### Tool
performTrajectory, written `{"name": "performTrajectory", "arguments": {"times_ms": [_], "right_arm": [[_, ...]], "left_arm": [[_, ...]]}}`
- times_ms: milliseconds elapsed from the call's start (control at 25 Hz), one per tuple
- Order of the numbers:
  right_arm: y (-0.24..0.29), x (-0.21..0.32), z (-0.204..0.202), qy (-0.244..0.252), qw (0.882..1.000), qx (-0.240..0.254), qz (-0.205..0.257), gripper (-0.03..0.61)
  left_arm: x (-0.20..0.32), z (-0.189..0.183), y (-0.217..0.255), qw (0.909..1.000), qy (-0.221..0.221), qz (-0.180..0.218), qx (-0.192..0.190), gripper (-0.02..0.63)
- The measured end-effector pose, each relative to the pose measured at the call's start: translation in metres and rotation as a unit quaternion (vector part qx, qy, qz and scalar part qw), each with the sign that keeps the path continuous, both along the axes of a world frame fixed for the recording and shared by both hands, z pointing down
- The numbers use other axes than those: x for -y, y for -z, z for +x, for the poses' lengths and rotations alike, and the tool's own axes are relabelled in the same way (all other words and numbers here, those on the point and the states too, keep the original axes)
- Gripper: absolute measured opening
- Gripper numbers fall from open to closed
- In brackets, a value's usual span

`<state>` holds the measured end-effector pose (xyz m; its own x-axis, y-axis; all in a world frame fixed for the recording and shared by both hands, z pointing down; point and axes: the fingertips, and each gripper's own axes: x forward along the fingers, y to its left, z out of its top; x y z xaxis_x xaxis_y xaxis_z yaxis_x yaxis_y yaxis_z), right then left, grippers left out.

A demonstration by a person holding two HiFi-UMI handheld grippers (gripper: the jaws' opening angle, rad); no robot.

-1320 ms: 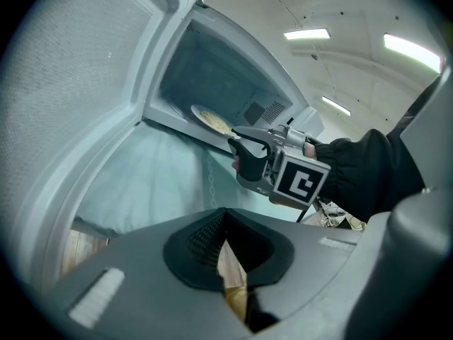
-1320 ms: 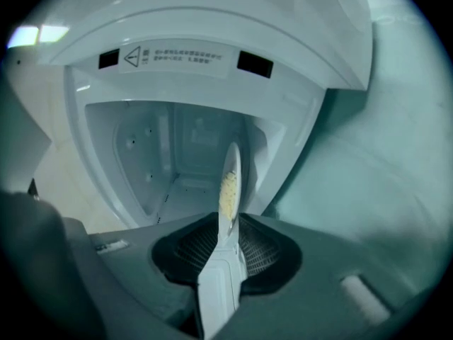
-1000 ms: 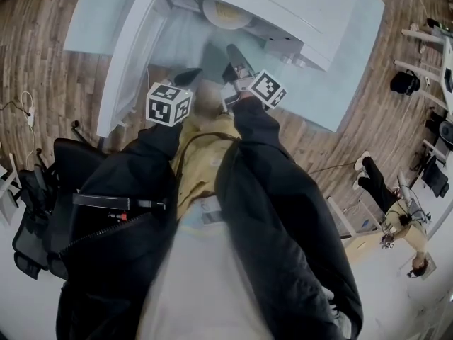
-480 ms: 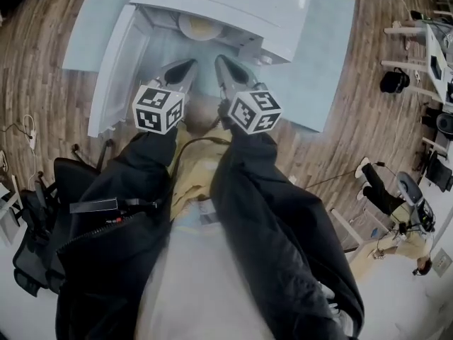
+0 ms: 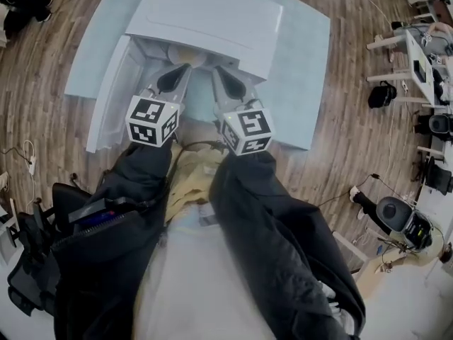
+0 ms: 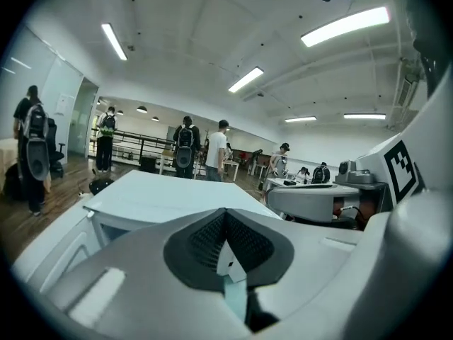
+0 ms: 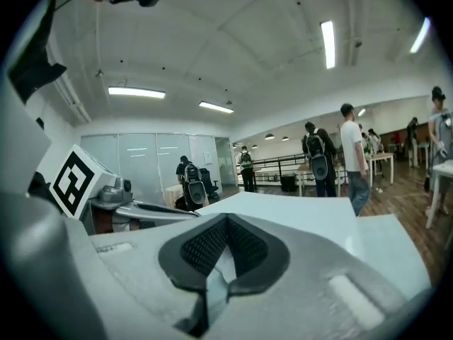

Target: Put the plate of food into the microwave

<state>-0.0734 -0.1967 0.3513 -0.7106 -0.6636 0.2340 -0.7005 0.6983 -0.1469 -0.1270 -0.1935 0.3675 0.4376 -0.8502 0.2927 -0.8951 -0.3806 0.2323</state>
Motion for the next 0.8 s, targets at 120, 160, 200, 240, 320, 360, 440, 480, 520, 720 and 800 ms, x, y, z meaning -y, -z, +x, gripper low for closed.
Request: {"name": "performTrajectory", "arguments": {"times_ms": [120,160,200,240,320,360,440,480,520,720,800], "right_arm": [[0.02,0.003,0.006,-0.008,0.999,-0.011,0.041,-0.005],[0.025,0.005,0.007,-0.008,0.998,-0.012,0.054,-0.005],[0.03,0.005,0.009,-0.009,0.998,-0.014,0.065,-0.005],[0.035,0.005,0.011,-0.009,0.997,-0.016,0.075,-0.005],[0.041,0.006,0.012,-0.011,0.996,-0.016,0.09,-0.005],[0.044,0.006,0.012,-0.013,0.995,-0.017,0.094,-0.004],[0.047,0.005,0.012,-0.015,0.995,-0.018,0.101,-0.003],[0.049,0.005,0.012,-0.016,0.994,-0.018,0.105,-0.003],[0.05,0.005,0.012,-0.017,0.994,-0.018,0.108,-0.003],[0.051,0.005,0.017,-0.026,0.993,-0.019,0.113,-0.003],[0.051,0.006,0.018,-0.029,0.993,-0.018,0.114,-0.003]], "left_arm": [[0.006,0.007,0.019,0.9994,-0.005,0.027,0.018,-0.002],[0.008,0.009,0.024,0.9991,-0.006,0.035,0.023,-0.002],[0.008,0.012,0.029,0.9987,-0.007,0.042,0.029,-0.002],[0.009,0.015,0.032,0.9982,-0.009,0.049,0.033,-0.002],[0.008,0.019,0.039,0.9973,-0.011,0.06,0.042,-0.002],[0.008,0.02,0.041,0.9968,-0.012,0.066,0.045,-0.002],[0.008,0.019,0.046,0.996,-0.011,0.074,0.049,-0.002],[0.009,0.019,0.048,0.9958,-0.011,0.076,0.05,-0.002],[0.009,0.019,0.049,0.9956,-0.01,0.078,0.051,-0.002],[0.009,0.023,0.05,0.9953,-0.016,0.079,0.053,-0.002],[0.008,0.025,0.05,0.9951,-0.019,0.08,0.054,-0.002]]}}
